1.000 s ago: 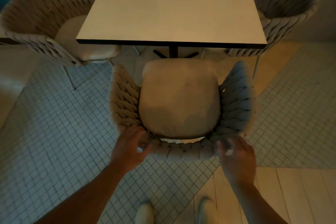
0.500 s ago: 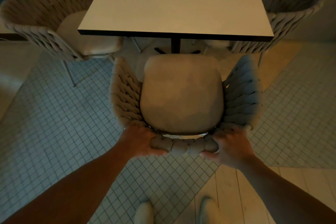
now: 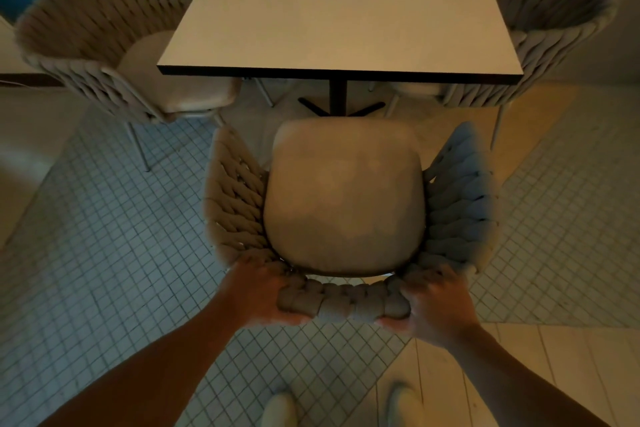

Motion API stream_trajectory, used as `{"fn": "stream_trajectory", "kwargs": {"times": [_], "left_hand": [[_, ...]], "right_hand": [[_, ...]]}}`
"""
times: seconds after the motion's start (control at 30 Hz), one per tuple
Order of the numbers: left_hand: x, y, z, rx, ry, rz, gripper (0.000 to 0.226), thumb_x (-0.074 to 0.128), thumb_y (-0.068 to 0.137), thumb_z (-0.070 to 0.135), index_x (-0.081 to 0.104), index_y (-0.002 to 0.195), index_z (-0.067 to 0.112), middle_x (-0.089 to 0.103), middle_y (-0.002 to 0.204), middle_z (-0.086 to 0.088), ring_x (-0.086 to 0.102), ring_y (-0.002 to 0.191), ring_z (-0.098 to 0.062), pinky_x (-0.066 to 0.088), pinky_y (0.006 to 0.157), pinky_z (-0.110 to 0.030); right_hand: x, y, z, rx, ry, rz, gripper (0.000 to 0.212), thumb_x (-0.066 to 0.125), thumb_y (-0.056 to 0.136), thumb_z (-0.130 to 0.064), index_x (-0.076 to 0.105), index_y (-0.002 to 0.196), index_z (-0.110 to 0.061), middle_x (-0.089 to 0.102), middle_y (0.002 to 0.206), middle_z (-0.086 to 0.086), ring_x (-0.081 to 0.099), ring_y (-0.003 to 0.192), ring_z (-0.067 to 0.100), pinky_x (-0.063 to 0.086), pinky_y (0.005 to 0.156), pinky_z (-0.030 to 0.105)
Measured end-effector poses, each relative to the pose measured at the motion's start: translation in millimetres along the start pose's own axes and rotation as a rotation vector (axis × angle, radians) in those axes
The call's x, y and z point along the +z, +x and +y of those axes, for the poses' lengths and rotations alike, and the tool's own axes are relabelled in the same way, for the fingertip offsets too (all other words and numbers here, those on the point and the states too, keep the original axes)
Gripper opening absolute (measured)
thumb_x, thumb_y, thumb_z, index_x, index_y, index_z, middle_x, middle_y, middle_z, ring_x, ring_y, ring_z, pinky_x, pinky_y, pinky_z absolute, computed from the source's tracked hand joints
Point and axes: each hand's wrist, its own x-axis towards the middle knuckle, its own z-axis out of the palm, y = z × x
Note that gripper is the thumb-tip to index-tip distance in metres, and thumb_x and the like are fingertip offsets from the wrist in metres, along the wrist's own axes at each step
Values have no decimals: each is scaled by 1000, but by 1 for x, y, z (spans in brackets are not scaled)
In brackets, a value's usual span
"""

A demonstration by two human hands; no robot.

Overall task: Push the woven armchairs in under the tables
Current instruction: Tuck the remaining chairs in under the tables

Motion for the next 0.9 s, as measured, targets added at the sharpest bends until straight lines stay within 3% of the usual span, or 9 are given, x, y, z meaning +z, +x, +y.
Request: {"fn": "stream_trajectory", "kwargs": {"times": [0.17, 0.33, 0.53, 0.63, 0.9], "left_hand": [[-6, 6, -4, -6, -3, -51, 118, 7, 48, 105, 67, 119, 31, 67, 122, 12, 62, 114, -16, 49, 89, -32], [-13, 18, -18, 2, 63, -60, 100, 29, 62, 103, 69, 118, 31, 69, 118, 11, 61, 113, -17, 50, 92, -32], [-14, 31, -27, 1, 76, -36, 118, 11, 50, 107, 69, 119, 31, 69, 117, 12, 60, 111, -15, 50, 88, -32], [-10, 39, -26, -28, 62, -2, 111, 20, 53, 107, 68, 119, 32, 70, 113, 14, 63, 108, -14, 52, 89, -34], [-15, 45, -19, -23, 66, 58, 97, 34, 61, 102, 67, 119, 31, 72, 112, 13, 63, 108, -13, 47, 85, -29]], "right_hand": [[5, 0, 2, 6, 9, -4, 74, 52, 62, -91, 70, 64, -19, 61, 56, 2, 60, 56, 26, 41, 66, 38], [3, 14, -2, 5, 11, 62, 71, 56, 60, -88, 68, 58, -19, 60, 52, -1, 60, 53, 24, 42, 63, 36], [0, 26, 6, -20, 36, 125, 68, 58, 62, -87, 68, 55, -20, 63, 52, -6, 61, 51, 21, 45, 60, 33], [-2, 31, 14, -24, 42, 142, 62, 68, 56, -83, 67, 55, -21, 62, 52, -7, 62, 51, 20, 47, 59, 31], [-4, 37, 28, -46, 50, 114, 60, 67, 56, -81, 67, 55, -21, 62, 52, -6, 62, 52, 21, 50, 62, 34]]}}
